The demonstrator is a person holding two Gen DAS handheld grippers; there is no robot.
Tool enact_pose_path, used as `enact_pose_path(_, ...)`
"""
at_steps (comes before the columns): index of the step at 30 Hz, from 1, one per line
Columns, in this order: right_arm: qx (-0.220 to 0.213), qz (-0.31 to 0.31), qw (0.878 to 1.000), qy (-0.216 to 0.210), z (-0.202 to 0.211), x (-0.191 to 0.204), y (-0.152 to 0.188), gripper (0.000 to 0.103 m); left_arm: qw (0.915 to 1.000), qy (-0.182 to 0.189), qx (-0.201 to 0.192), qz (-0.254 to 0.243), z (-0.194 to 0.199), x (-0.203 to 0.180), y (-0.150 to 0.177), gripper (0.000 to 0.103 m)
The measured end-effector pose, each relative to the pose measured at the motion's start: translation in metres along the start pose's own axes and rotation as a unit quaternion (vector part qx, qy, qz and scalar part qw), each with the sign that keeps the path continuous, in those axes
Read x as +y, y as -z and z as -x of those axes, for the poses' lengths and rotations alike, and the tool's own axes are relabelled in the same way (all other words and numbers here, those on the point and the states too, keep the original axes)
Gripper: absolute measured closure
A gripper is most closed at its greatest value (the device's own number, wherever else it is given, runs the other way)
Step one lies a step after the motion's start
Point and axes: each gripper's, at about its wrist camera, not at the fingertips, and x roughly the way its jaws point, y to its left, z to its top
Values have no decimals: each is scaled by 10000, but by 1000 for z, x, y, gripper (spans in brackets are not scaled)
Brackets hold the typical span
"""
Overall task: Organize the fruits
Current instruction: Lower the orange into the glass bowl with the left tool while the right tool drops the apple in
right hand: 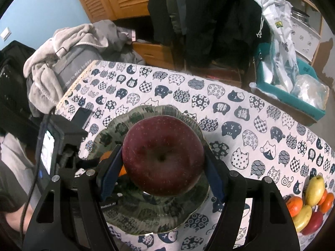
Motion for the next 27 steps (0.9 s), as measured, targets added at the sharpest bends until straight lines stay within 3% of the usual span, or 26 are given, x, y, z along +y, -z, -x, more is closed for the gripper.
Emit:
enact_pose_path(17,694,174,9974,-82,-53,2,20,29,9999,98,-24,59,24,15,9,32)
enact_pose_path(25,954,115,9953,75,-72,-9,32,29,10000,38,-17,-79,21,4,10,32)
enact_pose_path(27,927,37,9957,-47,-71,-13,33,31,9999,32,-33,-100,21,3,9,32)
